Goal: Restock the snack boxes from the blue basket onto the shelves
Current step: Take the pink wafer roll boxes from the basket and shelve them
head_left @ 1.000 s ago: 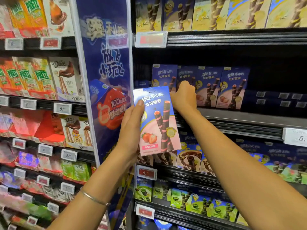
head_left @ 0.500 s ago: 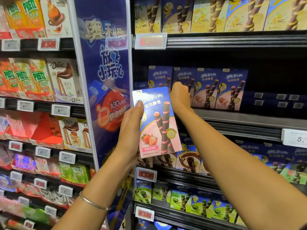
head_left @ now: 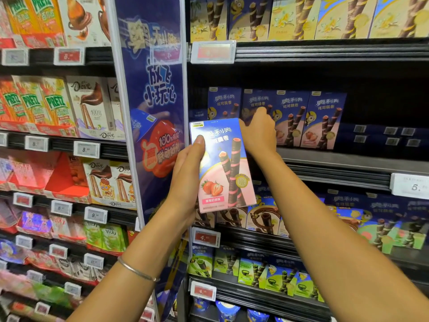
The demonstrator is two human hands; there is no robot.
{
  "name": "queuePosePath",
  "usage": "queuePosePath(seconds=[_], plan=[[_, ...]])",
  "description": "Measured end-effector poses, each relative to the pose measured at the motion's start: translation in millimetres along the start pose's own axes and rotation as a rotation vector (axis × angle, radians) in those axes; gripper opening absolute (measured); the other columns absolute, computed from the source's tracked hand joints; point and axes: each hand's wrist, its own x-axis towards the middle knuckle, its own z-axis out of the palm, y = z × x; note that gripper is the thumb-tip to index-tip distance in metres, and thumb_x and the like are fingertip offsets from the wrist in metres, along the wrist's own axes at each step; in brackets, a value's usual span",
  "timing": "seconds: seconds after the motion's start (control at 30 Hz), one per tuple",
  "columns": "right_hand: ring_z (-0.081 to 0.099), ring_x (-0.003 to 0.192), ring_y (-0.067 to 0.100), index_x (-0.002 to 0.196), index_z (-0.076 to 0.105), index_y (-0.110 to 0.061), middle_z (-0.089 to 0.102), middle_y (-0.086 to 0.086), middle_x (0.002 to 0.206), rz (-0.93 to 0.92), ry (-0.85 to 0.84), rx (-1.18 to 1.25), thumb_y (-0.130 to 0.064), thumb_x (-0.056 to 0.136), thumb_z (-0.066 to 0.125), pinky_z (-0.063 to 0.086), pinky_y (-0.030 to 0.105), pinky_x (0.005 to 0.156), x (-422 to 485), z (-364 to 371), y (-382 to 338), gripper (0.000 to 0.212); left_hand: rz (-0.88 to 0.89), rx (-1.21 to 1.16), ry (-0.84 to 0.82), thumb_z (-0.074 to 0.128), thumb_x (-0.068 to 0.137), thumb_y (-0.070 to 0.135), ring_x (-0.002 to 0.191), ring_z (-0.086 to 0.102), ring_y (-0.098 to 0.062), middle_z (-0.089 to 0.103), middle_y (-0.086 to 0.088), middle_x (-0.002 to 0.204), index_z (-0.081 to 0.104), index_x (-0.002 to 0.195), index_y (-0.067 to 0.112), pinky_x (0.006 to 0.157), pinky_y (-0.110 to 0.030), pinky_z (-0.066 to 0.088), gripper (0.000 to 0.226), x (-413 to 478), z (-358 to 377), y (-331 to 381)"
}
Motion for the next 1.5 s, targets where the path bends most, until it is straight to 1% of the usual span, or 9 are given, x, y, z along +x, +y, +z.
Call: queuePosePath(seconds=[0.17,0.3,0.47,0.6,0.77,0.97,1.1,1.37,1.5], plan=[[0.074,0.085,0.019,0.102,0.068,-0.017,0.077,-0.001,0.091,0.237,-0.260,0.703,-0.054,0.097,0.055,0.057,0.031,0.062,-61.4,-48.8,-5.3,0.040,-0.012,-0.034,0.003,0.057,0.104,0.050,0.120,0.069,-0.047,0.072,-0.020,0.132,0.053,0.147,0.012,0.108,-0.070,0.049,0.057,-1.1,0.0,-7.0],[0.075,0.086,0.012,0.114,0.066,-0.027,0.076,-0.004,0.100,0.111,-0.470,0.617,-0.057,0.081,0.075,0.063,0.033,0.067,-114.9,-73.4,5.3,0.046,-0.025,-0.090,-0.017,0.056,0.101,0.051,0.126,0.063,-0.054,0.067,-0.027,0.137,0.049,0.149,0.005,0.111,-0.073,0.044,0.066,-1.5,4.9,-10.1],[0.077,0.086,0.021,0.112,0.072,-0.028,0.075,-0.003,0.099,0.096,-0.406,0.557,-0.037,0.085,0.081,0.063,0.051,0.079,-131.1,-76.6,10.1,0.030,0.031,-0.071,-0.025,0.059,0.096,0.058,0.126,0.064,-0.052,0.067,-0.026,0.138,0.045,0.152,0.005,0.109,-0.073,0.046,0.078,-4.6,13.7,-13.0],[0.077,0.087,0.017,0.105,0.075,-0.023,0.077,-0.003,0.097,0.091,-0.385,0.585,-0.031,0.086,0.080,0.062,0.040,0.076,-129.7,-83.3,16.1,0.021,0.067,-0.001,0.020,0.045,0.093,0.073,0.118,0.071,-0.046,0.073,-0.020,0.130,0.050,0.148,0.007,0.101,-0.064,0.057,0.086,-8.6,20.8,-13.4],[0.077,0.085,0.016,0.108,0.072,-0.019,0.077,-0.005,0.092,0.130,-0.354,0.671,-0.021,0.088,0.078,0.057,0.026,0.064,-127.6,-89.5,20.6,0.021,0.115,0.093,0.117,0.037,0.112,0.051,0.084,0.081,-0.022,0.082,-0.011,0.108,0.060,0.135,0.002,0.061,-0.032,0.063,0.059,-3.5,19.8,-19.4],[0.076,0.093,0.022,0.115,0.069,-0.013,0.077,0.006,0.103,0.108,-0.241,0.747,-0.014,0.091,0.074,0.062,0.039,0.075,-116.5,-99.5,20.3,0.024,0.191,0.167,0.164,0.039,0.112,0.050,0.104,0.075,-0.043,0.077,-0.019,0.119,0.058,0.134,-0.001,0.088,-0.061,0.061,0.059,-1.6,22.3,-15.6],[0.076,0.092,0.020,0.115,0.070,-0.012,0.077,0.007,0.102,0.054,-0.030,0.727,-0.013,0.092,0.073,0.062,0.034,0.076,-96.6,-105.8,19.4,0.023,0.218,0.217,0.212,0.036,0.114,0.047,0.079,0.057,-0.031,0.065,-0.013,0.102,0.055,0.125,-0.012,0.062,-0.039,0.047,0.063,2.5,16.0,-13.9],[0.064,0.070,-0.011,0.112,0.069,-0.019,0.068,-0.015,0.082,0.069,0.210,0.471,-0.015,0.085,0.081,0.054,0.022,0.072,-30.5,-84.5,39.5,0.030,0.255,0.229,0.206,0.035,0.114,0.045,0.080,0.067,-0.031,0.074,-0.030,0.109,0.058,0.124,-0.012,0.064,-0.035,0.053,0.062,5.3,14.5,-18.1],[0.067,0.083,0.001,0.112,0.065,-0.021,0.070,-0.014,0.084,0.100,0.194,0.299,-0.027,0.083,0.082,0.053,0.024,0.074,-11.0,-65.9,49.3,0.034,0.255,0.263,0.181,0.036,0.113,0.048,0.102,0.070,-0.053,0.073,-0.029,0.117,0.060,0.127,-0.006,0.084,-0.062,0.057,0.060,5.0,18.2,-16.6]])
